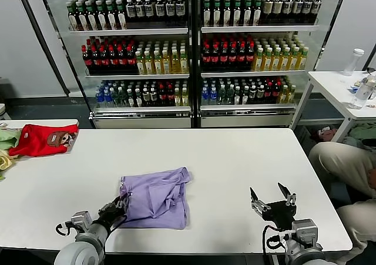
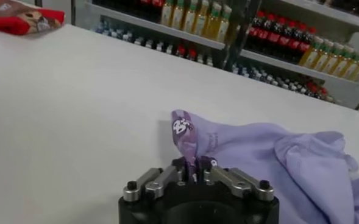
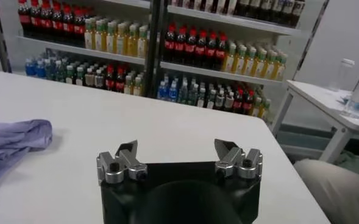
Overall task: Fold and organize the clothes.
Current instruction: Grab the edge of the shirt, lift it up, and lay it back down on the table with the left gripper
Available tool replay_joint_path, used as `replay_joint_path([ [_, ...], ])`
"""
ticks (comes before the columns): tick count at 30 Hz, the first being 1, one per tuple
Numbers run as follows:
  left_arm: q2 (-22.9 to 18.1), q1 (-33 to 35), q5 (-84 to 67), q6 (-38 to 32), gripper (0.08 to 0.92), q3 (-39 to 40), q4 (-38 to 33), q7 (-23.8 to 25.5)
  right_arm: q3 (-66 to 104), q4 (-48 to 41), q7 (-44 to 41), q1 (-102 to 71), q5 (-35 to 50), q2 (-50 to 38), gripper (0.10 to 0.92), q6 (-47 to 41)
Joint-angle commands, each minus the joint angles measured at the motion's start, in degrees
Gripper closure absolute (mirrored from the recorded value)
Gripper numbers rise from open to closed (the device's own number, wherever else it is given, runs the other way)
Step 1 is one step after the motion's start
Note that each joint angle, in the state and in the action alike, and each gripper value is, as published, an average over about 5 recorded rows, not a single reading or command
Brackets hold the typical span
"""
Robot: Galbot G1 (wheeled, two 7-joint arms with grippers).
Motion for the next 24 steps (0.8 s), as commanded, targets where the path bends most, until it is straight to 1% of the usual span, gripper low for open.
replay_joint_path([
  [1, 0.0, 0.9, -2.4, 0.1, 0.849, -1.6, -2.8, 0.7, -0.1, -0.1, 0.0, 0.1, 0.0, -0.1, 0.203, 0.0],
  [4, 1.0, 2.4, -3.7, 1.0, 0.886, -5.7, -7.9, 1.2, 0.0, -0.1, 0.0, 0.4, 0.1, -0.4, 0.203, 0.0],
  [7, 3.3, 4.2, -8.7, 2.4, 0.887, -13.8, -13.3, 1.9, 0.0, -0.2, 0.0, 0.6, 0.2, -0.7, 0.203, 0.0],
  [9, 5.7, 4.9, -13.1, 2.7, 0.887, -20.4, -15.0, 2.2, -0.1, -0.3, 0.0, 0.8, 0.2, -0.8, 0.203, 0.0],
  [12, 9.9, 5.3, -17.3, 2.7, 0.887, -28.8, -14.5, 3.4, -0.5, -0.7, 0.0, 1.3, 0.3, -0.9, 0.203, 0.0],
  [16, 16.3, 7.3, -19.1, 2.8, 0.887, -36.9, -10.4, 6.7, -1.1, -1.3, -0.1, 2.1, 0.5, -1.1, 0.203, 0.0],
  [18, 19.7, 9.0, -18.8, 2.8, 0.887, -39.4, -8.3, 8.6, -1.4, -1.7, -0.1, 2.8, 0.6, -1.2, 0.203, 0.0],
  [21, 23.7, 10.2, -17.0, 2.8, 0.887, -40.0, -6.4, 10.2, -1.9, -2.0, -0.1, 3.7, 0.8, -1.2, 0.203, 0.0],
  [23, 24.8, 9.1, -15.7, 2.8, 0.887, -37.9, -6.6, 9.7, -2.1, -2.0, -0.2, 4.0, 0.8, -1.1, 0.203, 0.0],
  [24, 24.6, 8.3, -15.0, 2.8, 0.887, -36.1, -7.6, 9.1, -2.1, -2.0, -0.2, 4.0, 0.8, -1.0, 0.203, 0.0],
])
